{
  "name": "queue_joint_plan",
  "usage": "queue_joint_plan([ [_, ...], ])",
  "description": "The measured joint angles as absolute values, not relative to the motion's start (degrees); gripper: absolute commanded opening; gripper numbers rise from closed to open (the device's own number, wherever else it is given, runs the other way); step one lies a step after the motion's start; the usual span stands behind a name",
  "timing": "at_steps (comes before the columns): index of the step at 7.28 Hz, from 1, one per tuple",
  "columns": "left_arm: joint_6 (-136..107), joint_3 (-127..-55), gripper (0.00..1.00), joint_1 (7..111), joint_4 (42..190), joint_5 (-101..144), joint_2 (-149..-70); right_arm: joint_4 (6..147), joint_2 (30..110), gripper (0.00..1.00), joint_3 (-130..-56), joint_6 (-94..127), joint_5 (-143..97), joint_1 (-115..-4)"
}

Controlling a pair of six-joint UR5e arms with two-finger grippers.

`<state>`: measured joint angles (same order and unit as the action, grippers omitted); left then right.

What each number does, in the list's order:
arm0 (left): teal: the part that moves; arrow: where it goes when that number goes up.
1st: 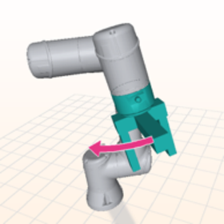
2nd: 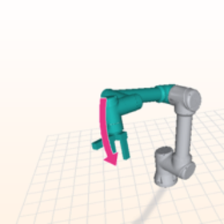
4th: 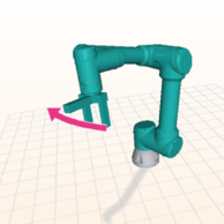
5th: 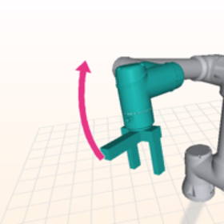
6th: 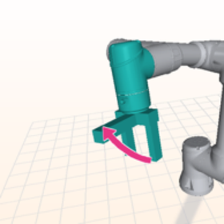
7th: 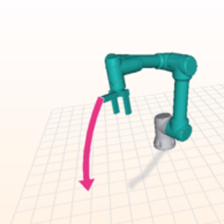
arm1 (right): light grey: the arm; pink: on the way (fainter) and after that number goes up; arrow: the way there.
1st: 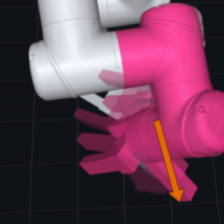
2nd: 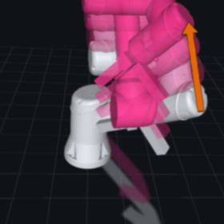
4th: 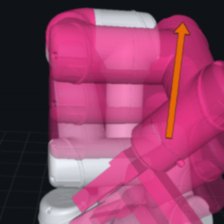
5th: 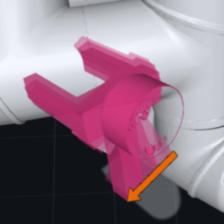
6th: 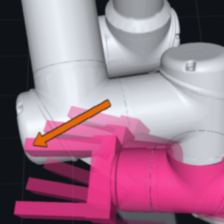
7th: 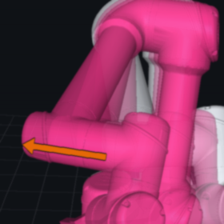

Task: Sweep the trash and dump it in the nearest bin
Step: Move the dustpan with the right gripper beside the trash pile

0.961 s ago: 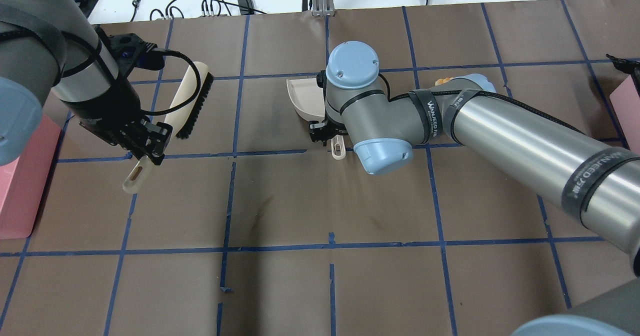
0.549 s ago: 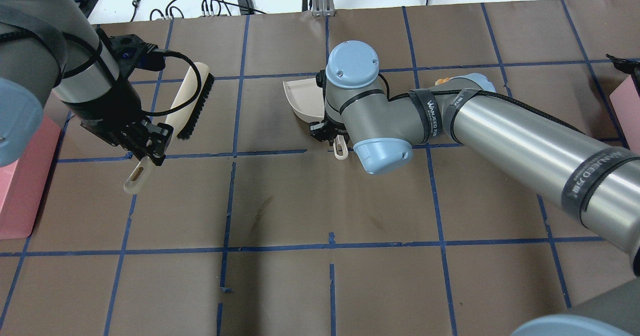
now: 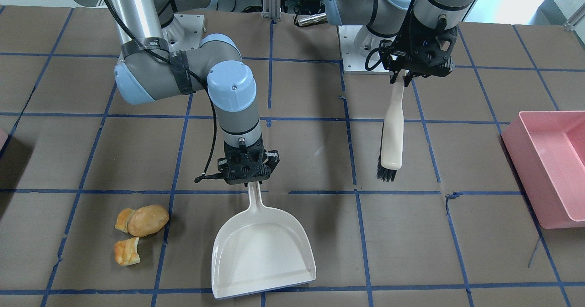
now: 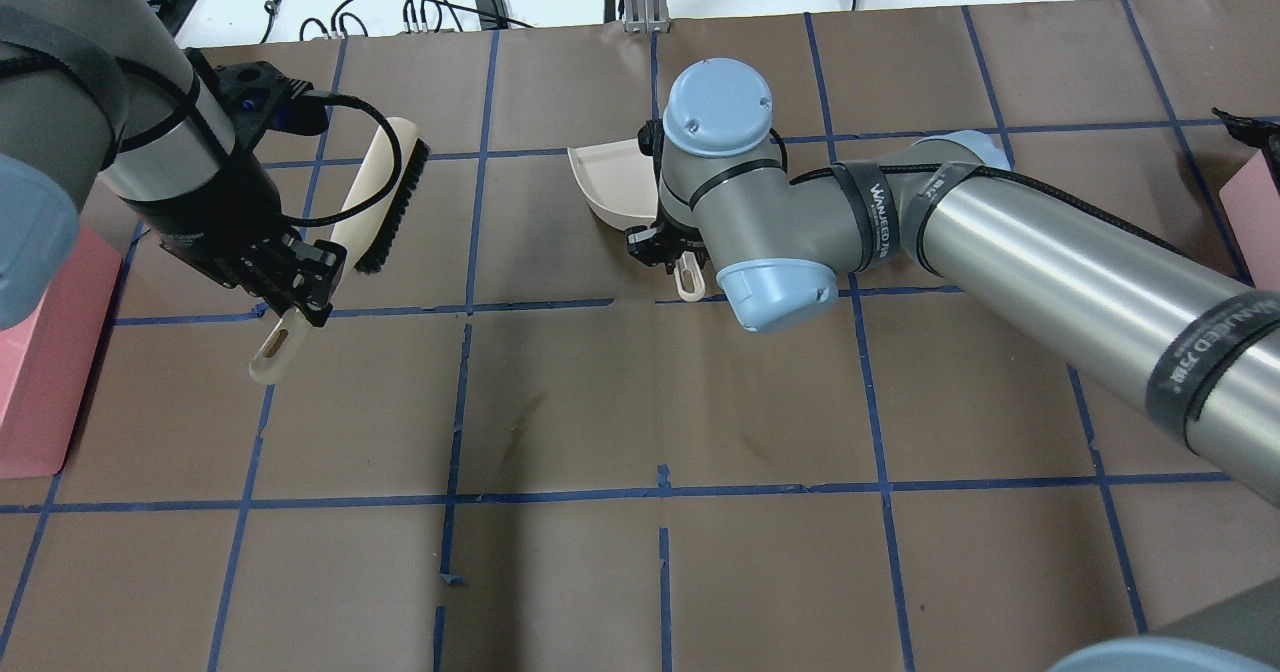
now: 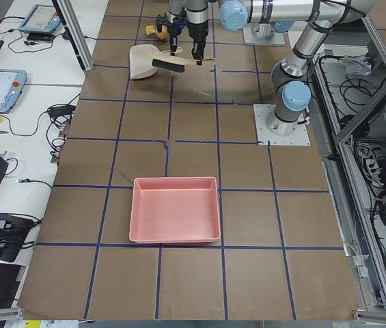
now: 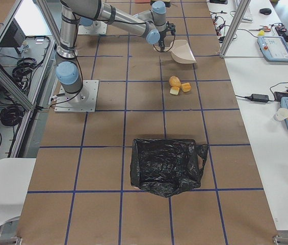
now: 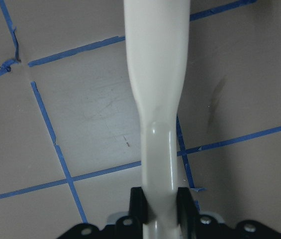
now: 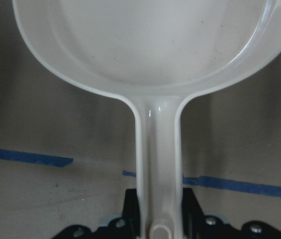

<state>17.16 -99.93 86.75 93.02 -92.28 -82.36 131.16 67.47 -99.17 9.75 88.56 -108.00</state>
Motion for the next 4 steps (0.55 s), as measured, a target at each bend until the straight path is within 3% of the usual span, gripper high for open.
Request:
queue_joint_plan([
  [4, 17.12, -99.9, 0.0, 86.77, 93.07, -91.51, -82.45, 110.72, 74.18, 0.0, -92.95, -17.9, 84.64, -90.26],
])
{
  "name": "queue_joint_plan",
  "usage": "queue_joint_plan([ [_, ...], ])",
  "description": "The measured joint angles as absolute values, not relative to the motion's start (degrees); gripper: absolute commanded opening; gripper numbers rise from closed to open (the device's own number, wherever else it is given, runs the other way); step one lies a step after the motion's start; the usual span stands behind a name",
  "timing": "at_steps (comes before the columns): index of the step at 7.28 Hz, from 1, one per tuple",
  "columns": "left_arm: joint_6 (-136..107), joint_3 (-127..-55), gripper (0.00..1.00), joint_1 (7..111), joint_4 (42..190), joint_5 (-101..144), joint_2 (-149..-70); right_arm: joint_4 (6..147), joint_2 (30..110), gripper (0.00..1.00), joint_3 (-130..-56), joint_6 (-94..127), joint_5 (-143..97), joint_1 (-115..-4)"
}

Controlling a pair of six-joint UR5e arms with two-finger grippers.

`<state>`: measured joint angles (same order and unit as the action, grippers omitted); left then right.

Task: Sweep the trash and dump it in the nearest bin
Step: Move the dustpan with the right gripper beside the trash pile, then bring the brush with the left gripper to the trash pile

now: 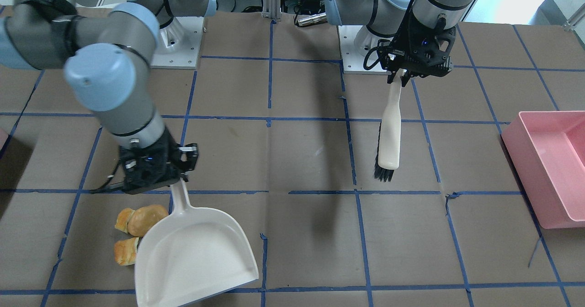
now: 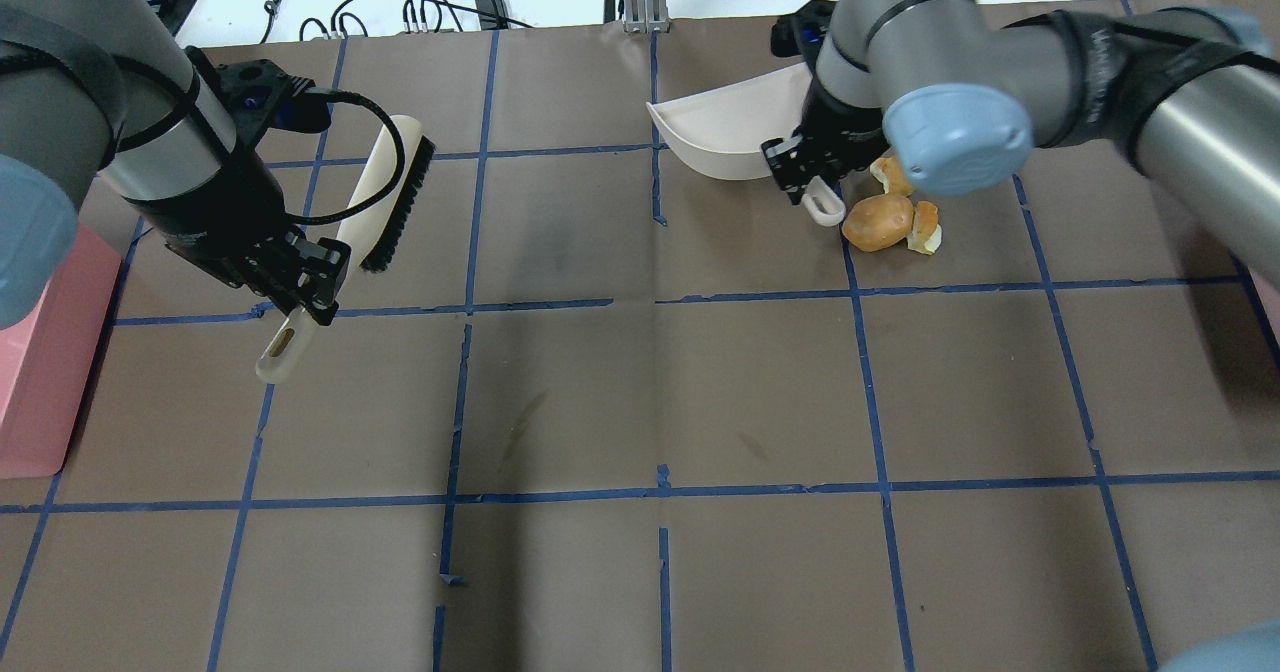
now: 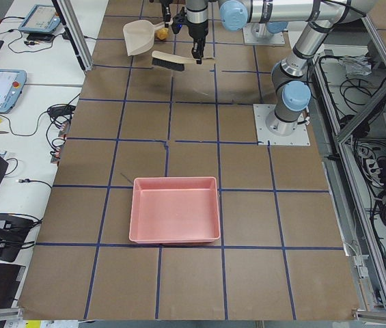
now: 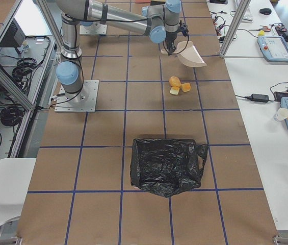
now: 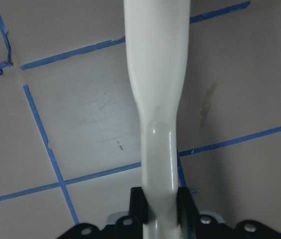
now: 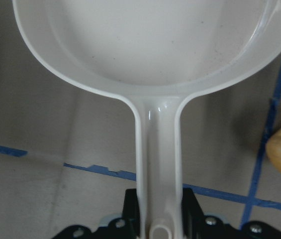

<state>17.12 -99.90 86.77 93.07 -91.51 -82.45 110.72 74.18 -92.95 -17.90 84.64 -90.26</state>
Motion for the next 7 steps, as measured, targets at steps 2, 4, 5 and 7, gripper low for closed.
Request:
queue_joint_plan([
  [2, 16.42, -99.87, 0.0, 86.91, 92.73, -91.37, -83.18, 103.45, 74.98, 0.0, -90.19, -39.68, 84.09, -78.53],
  [4, 12.64, -98.32, 0.0, 88.88, 91.19, -91.27, -85.16, 100.93, 72.72, 0.0, -86.63, -63.92, 86.93, -68.41],
  [5, 8.48, -95.49, 0.0, 92.33, 90.38, -91.24, -87.87, 101.03, 70.46, 0.0, -84.64, -76.51, 87.96, -64.37],
  [7, -1.83, -86.25, 0.0, 101.61, 88.91, -91.23, -96.66, 101.55, 64.51, 0.0, -79.49, -99.73, 89.17, -58.68],
])
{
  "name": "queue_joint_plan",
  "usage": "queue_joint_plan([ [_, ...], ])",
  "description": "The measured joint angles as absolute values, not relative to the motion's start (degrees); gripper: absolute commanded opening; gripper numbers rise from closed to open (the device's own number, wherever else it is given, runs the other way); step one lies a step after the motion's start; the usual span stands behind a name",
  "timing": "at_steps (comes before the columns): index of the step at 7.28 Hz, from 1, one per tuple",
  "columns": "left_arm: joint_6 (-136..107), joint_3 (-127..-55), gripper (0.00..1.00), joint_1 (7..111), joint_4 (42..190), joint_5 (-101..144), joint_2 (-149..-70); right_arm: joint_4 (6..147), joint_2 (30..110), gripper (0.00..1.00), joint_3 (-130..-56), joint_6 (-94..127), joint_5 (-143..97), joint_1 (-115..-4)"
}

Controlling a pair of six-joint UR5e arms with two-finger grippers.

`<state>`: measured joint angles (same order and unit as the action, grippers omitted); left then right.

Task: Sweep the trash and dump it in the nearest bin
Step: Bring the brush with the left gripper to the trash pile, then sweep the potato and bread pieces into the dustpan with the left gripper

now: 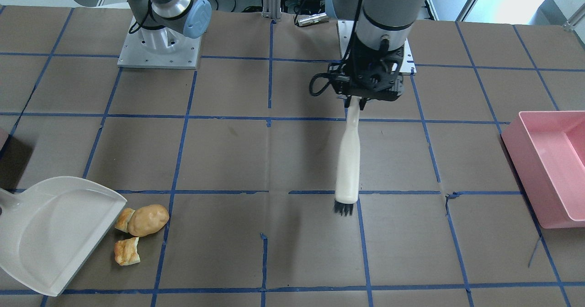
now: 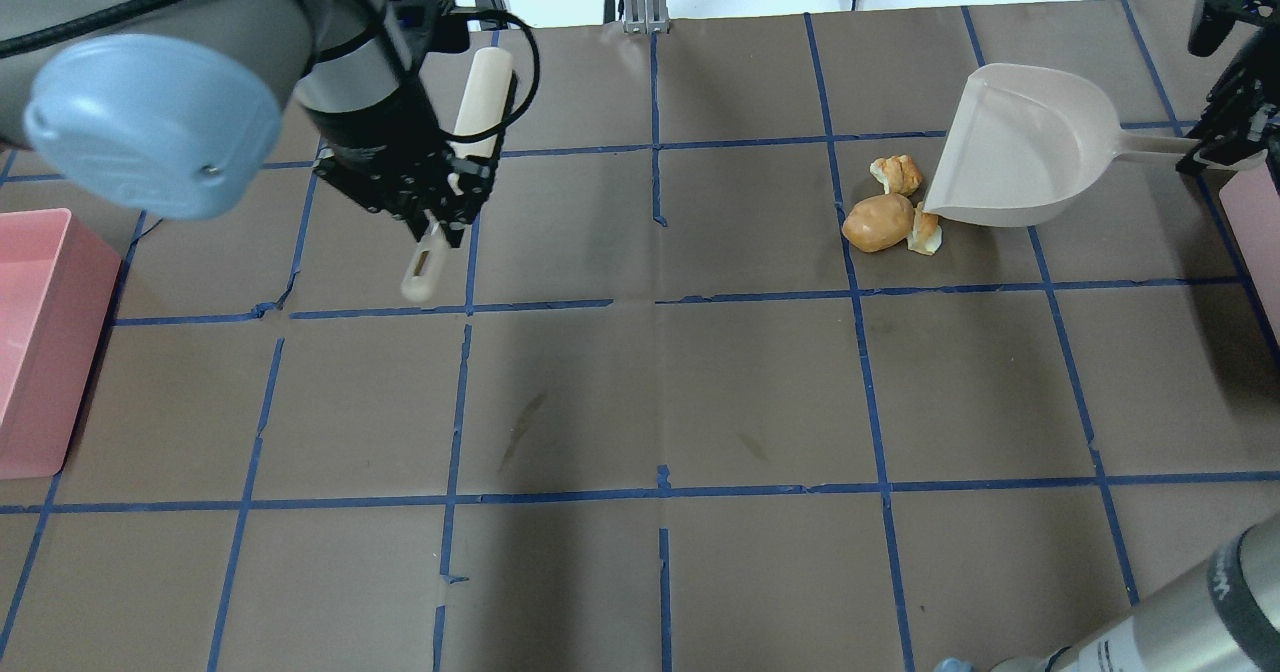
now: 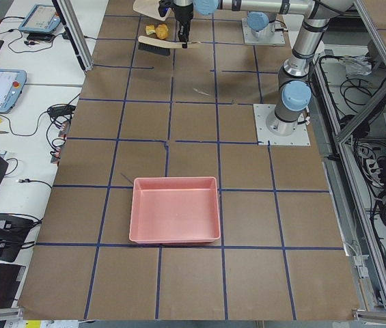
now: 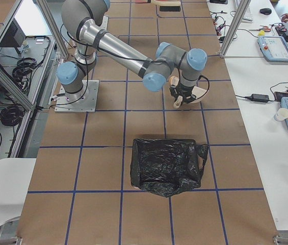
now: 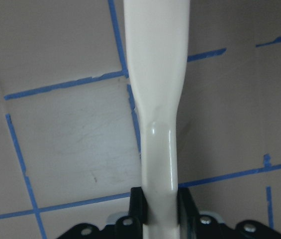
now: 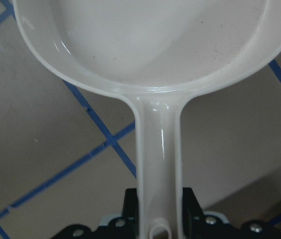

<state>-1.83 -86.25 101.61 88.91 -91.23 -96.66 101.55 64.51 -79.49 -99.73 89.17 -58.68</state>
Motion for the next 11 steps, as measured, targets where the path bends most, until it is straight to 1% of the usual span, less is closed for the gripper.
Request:
queue_joint_plan([
  [1, -7.1, -81.23, 0.0, 106.41, 87.88, -91.25, -102.01, 101.9, 60.77, 0.0, -76.26, -109.89, 89.46, -57.02],
  [2, -12.05, -77.69, 0.0, 110.42, 86.43, -91.26, -106.39, 102.25, 57.71, 0.0, -73.79, -117.87, 89.5, -56.26],
  [3, -16.78, -75.83, 0.0, 113.86, 84.68, -91.29, -109.67, 103.72, 55.62, 0.0, -72.36, -125.19, 89.69, -56.13],
  [5, -25.17, -74.89, 0.0, 119.31, 82.02, -91.38, -113.94, 107.92, 54.02, 0.0, -71.5, -134.12, 91.27, -57.59],
  [8, -37.78, -74.3, 0.0, 126.83, 75.52, -91.39, -121.03, 108.95, 52.68, 0.0, -71.1, -128.83, 91.98, -58.54],
  [11, -46.12, -73.19, 0.0, 129.46, 72.9, -91.3, -127.33, 106.33, 52.57, 0.0, -70.91, -124.38, 92.63, -59.41],
])
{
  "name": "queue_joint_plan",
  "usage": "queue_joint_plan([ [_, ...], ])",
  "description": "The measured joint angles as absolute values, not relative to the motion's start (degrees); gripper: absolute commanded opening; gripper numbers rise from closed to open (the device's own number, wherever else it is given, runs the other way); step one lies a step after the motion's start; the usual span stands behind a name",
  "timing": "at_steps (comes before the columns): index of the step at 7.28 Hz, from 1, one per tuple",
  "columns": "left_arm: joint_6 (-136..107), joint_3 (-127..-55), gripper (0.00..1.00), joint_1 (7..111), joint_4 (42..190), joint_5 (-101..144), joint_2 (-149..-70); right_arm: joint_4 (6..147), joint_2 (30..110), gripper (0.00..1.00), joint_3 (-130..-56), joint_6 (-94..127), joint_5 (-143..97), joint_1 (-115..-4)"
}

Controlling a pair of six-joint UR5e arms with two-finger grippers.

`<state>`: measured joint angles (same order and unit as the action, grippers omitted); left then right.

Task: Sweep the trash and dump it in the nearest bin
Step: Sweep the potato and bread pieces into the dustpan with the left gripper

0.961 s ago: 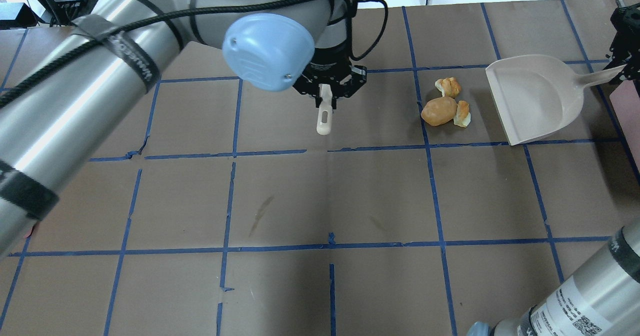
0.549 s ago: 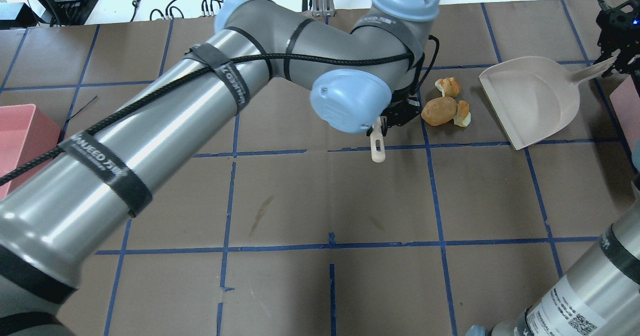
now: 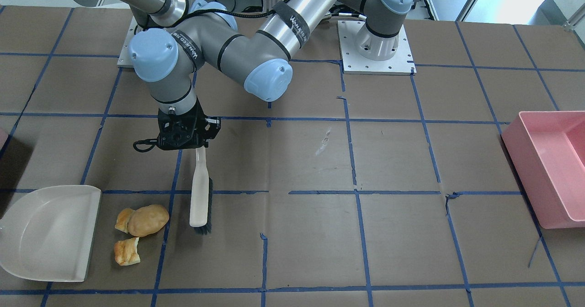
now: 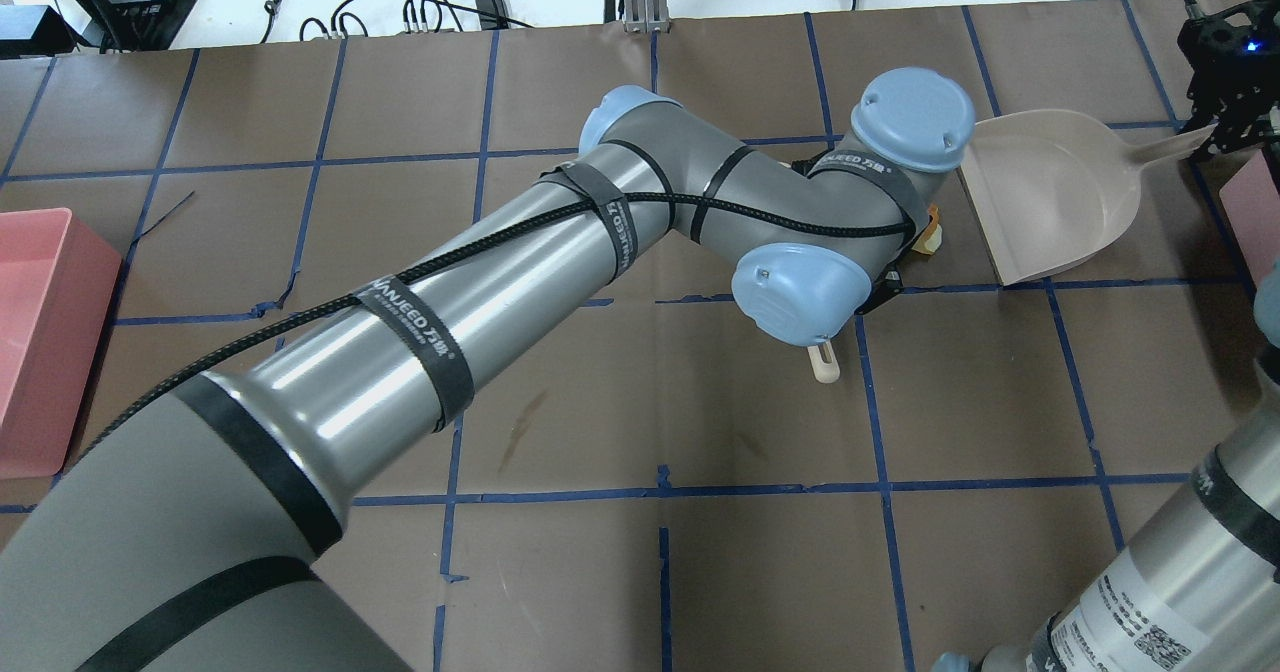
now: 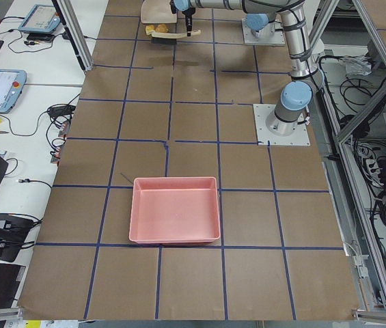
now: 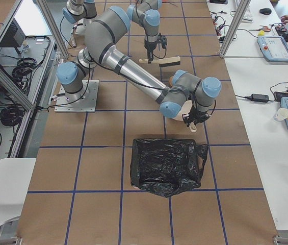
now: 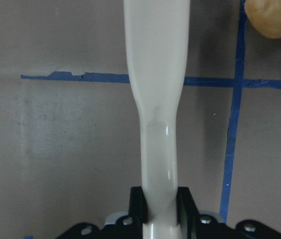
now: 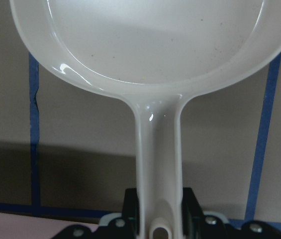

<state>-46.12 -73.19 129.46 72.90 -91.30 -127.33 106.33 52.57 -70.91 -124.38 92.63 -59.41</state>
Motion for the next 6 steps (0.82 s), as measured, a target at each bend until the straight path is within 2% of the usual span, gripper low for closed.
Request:
queue_joint_plan([
  [3, -51.64, -65.84, 0.0, 130.12, 72.77, -89.74, -133.79, 102.6, 52.75, 0.0, -71.0, -122.32, 93.94, -60.57],
  [6, -49.06, -62.22, 0.0, 131.04, 72.72, -88.83, -135.87, 102.26, 52.85, 0.0, -71.4, -117.2, 94.11, -61.21],
])
